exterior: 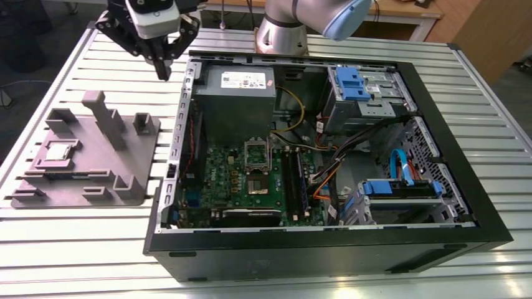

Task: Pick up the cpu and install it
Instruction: 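Reach for the cpu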

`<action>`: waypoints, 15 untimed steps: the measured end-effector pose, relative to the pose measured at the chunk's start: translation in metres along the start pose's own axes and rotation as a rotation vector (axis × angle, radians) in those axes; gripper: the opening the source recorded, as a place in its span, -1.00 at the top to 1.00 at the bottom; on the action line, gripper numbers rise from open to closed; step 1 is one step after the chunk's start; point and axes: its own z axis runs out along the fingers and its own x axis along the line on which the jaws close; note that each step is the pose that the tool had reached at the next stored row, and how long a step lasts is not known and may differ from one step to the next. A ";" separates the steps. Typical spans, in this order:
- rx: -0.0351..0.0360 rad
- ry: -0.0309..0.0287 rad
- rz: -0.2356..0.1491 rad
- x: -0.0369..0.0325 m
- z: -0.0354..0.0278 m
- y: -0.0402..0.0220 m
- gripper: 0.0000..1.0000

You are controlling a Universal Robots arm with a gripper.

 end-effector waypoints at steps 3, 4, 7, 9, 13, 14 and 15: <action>0.0000 0.0000 0.000 0.0008 0.0005 -0.0001 0.80; 0.0000 0.0001 0.000 0.0011 0.0006 -0.0001 0.80; 0.0000 0.0000 0.000 0.0019 0.0011 -0.0002 0.80; 0.0000 0.0000 0.000 0.0025 0.0015 -0.0003 0.80; 0.0000 0.0001 0.000 0.0037 0.0021 -0.0004 0.80; 0.0001 0.0001 0.000 0.0039 0.0022 -0.0004 0.80; 0.0001 0.0001 0.000 0.0042 0.0023 -0.0004 0.80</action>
